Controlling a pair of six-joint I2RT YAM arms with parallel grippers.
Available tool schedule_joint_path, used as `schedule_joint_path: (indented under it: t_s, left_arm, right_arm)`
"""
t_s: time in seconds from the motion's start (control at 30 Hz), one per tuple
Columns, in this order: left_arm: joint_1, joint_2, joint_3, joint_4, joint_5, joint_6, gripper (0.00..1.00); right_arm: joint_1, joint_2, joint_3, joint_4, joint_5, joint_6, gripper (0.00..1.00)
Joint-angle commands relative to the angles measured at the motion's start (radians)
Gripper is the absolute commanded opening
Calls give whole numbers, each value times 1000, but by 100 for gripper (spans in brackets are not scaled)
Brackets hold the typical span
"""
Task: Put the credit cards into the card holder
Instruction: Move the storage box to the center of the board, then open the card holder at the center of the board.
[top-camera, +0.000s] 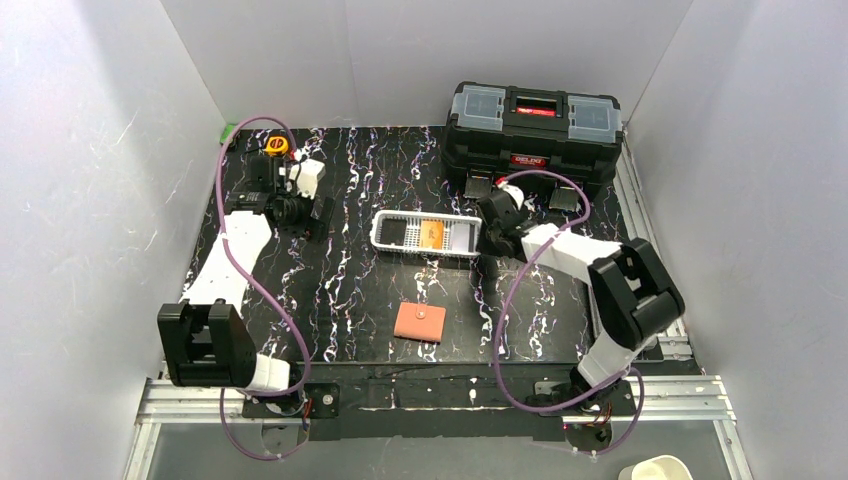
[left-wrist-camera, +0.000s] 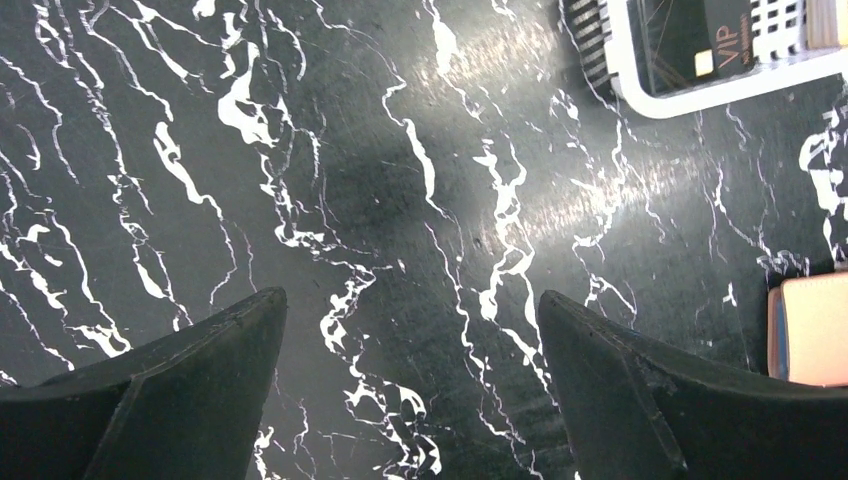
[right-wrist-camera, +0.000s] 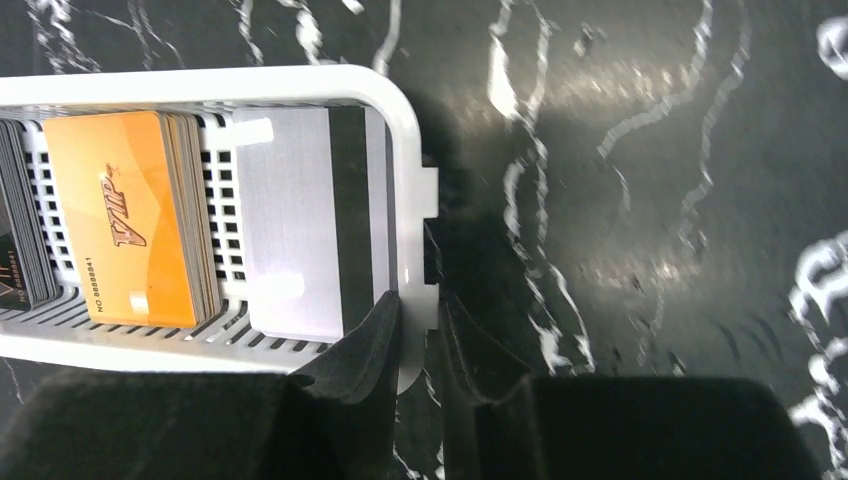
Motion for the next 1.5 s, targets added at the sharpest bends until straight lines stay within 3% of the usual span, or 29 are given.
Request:
schedule_joint_path:
  t_s: [0.0, 0.2, 0.3, 0.57, 0.6, 0.7, 0.83, 1.1, 1.3, 1.47]
  left_arm:
    - [3, -46, -20, -88, 82, 65, 98]
    - [-2, -89, -47, -167, 178, 130, 98]
    - [-16, -115, -60, -215, 197, 164, 98]
    - [-33, -176, -56, -335, 234, 233, 98]
    - [-34, -188, -48, -373, 255, 251, 98]
    - [-34, -311, -59, -457, 295, 287, 98]
    - [-38, -387, -66, -551, 369, 334, 98]
    - [-49, -471, -120, -505, 427, 327, 98]
    - [-56, -666, -258, -420, 485, 462, 98]
    - [-59, -699, -291, -387, 495, 515, 98]
  right_arm:
    - [-2, -99, -125, -68, 98, 14, 22]
    - [-5, -236, -216, -108, 162, -9, 32]
    - [-5, -279, -226, -120, 159, -20, 51]
    - [19, -372, -146, -191, 147, -70, 85]
    - [65, -418, -129, -216, 155, -96, 86]
    - [447, -443, -74, -247, 123, -286, 95]
    - [561, -327, -99, -113, -87, -342, 92]
    - [570, -208, -120, 16, -145, -330, 89]
    - [570, -120, -94, 27, -155, -338, 88]
    - [570, -62, -110, 30, -129, -302, 78]
